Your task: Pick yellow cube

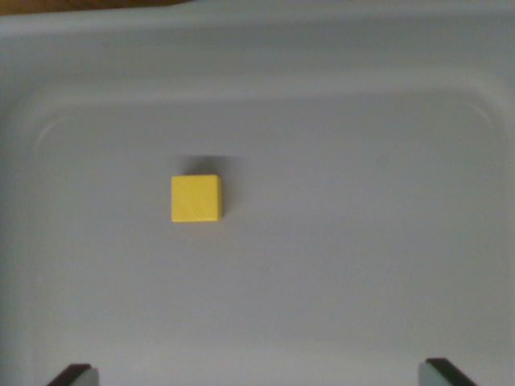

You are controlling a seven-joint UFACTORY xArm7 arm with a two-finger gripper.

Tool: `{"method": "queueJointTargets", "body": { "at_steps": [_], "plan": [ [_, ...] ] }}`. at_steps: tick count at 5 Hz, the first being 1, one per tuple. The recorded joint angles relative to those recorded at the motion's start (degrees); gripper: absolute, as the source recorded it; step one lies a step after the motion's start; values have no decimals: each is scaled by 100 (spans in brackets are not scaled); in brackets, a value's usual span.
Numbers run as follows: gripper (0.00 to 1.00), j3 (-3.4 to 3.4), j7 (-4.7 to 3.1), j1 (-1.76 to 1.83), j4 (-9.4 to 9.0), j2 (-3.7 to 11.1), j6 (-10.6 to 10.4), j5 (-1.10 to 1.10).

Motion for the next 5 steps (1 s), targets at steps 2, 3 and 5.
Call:
{"method": "queueJointTargets", "body": {
  "at_steps": [2, 3, 5],
  "plan": [
    [0, 6, 5, 10, -42, 74, -103, 1],
    [0, 14, 12, 24, -99, 176, -245, 3],
    [0, 24, 21, 40, -168, 297, -414, 5]
  ]
}}
